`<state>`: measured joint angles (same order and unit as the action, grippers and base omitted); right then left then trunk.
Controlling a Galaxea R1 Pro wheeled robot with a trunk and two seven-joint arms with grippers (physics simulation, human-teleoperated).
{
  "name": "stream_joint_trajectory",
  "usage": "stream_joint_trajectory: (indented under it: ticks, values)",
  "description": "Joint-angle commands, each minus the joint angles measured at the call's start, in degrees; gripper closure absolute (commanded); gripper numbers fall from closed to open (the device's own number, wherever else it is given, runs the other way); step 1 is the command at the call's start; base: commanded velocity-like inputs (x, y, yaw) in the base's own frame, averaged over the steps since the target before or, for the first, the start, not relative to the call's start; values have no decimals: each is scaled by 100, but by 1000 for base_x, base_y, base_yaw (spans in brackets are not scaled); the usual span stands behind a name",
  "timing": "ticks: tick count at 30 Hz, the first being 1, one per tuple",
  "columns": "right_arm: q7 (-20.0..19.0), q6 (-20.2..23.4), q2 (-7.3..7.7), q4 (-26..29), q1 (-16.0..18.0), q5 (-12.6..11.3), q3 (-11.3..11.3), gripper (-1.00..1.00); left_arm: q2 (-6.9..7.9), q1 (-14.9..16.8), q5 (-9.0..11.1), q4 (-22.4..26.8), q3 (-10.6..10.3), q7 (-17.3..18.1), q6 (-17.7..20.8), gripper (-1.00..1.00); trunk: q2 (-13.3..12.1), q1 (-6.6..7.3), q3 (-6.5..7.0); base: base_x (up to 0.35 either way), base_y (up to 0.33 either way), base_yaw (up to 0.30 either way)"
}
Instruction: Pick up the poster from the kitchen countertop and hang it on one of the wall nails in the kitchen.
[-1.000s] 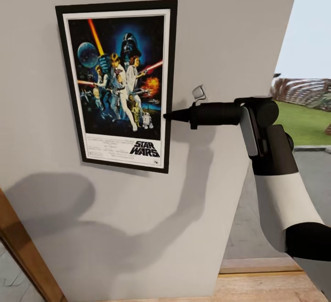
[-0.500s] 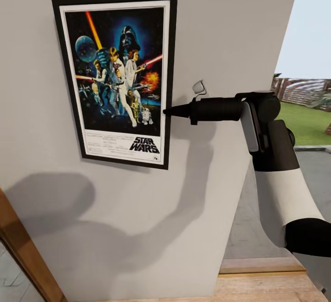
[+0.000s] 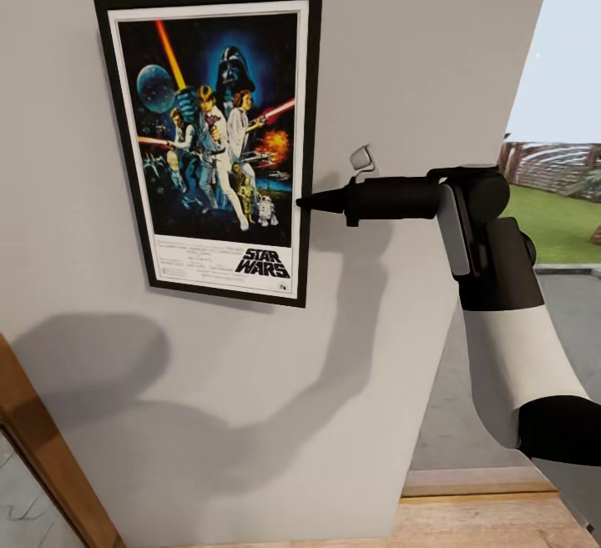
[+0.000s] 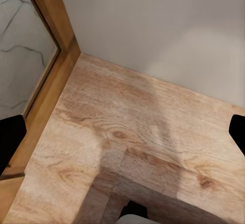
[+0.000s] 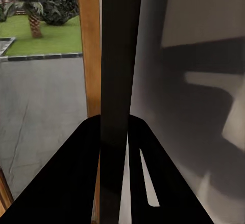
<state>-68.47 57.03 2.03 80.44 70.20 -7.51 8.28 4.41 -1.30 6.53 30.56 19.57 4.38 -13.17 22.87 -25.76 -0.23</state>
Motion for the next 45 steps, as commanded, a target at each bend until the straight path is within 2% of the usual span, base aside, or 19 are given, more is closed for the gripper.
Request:
stream_joint_trajectory:
  ticks: [1, 45]
  values:
    - [0, 53, 6, -2, 3, -49, 7, 100, -1, 0, 59, 3, 12, 46, -1, -100, 5, -2, -2, 0, 31, 0]
    - [-11, 42, 36, 49, -32, -92, 24, 100, -1, -2, 59, 3, 12, 46, -1, -100, 5, -2, -2, 0, 60, 0]
